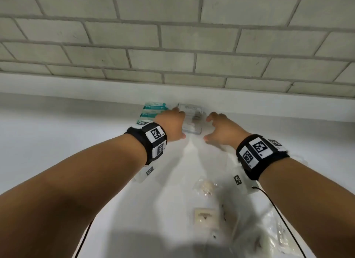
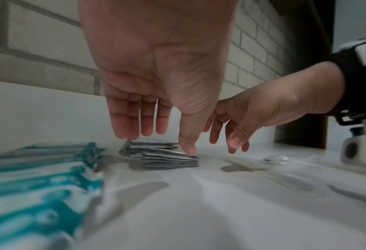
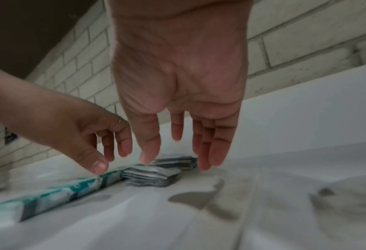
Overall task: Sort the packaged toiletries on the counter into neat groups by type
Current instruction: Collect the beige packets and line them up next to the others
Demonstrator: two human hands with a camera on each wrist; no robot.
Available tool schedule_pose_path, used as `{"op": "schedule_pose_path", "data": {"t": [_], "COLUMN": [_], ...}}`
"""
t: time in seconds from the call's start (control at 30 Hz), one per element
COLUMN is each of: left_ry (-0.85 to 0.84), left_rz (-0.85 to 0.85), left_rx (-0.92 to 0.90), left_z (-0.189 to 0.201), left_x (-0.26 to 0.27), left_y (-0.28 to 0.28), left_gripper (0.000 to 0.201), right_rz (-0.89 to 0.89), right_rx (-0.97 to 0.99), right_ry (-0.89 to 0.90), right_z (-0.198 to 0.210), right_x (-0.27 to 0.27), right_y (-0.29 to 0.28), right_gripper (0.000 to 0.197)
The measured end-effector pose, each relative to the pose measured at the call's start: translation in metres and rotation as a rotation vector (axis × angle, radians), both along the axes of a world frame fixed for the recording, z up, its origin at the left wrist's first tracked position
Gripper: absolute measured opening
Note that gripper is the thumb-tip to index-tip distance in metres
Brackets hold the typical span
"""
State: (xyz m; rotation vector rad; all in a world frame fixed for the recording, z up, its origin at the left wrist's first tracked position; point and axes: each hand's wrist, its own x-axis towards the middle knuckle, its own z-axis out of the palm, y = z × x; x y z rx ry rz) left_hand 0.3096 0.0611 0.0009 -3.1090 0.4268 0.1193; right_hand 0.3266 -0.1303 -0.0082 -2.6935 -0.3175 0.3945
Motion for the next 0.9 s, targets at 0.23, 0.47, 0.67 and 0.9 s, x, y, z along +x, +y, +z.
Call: {"op": "schedule_pose_path", "data": {"t": [0.23, 0.47, 0.67, 0.9], "left_ry": [0.375, 0.312, 0.294, -0.032], "left_rz": [-0.296, -0.160, 0.095, 0.317], "left_rx": [-0.057, -0.067, -0.053, -0.129], "left_z": [-0.010, -0.024, -0.021, -0.015], "left_x": [-0.076, -0.118, -0.138, -0.170], "left_y": [-0.056, -0.060, -0.041, -0.031], "left_gripper": [0.043, 0.048, 0.048, 0.038], "right_rz": [0.294, 0.466, 0.503, 0.378], "right_rx": [-0.274, -0.334, -0.484, -0.364], "right_ry": [0.206, 0.143, -0.037, -0.007], "right_z": [0.016, 0.001, -0.012, -0.010], "right_x": [-0.096, -0.157, -0.178, -0.181], "right_y": [-0.020, -0.051, -0.062, -0.069], "right_gripper": [0.006, 0.028, 0.048, 0.033]}}
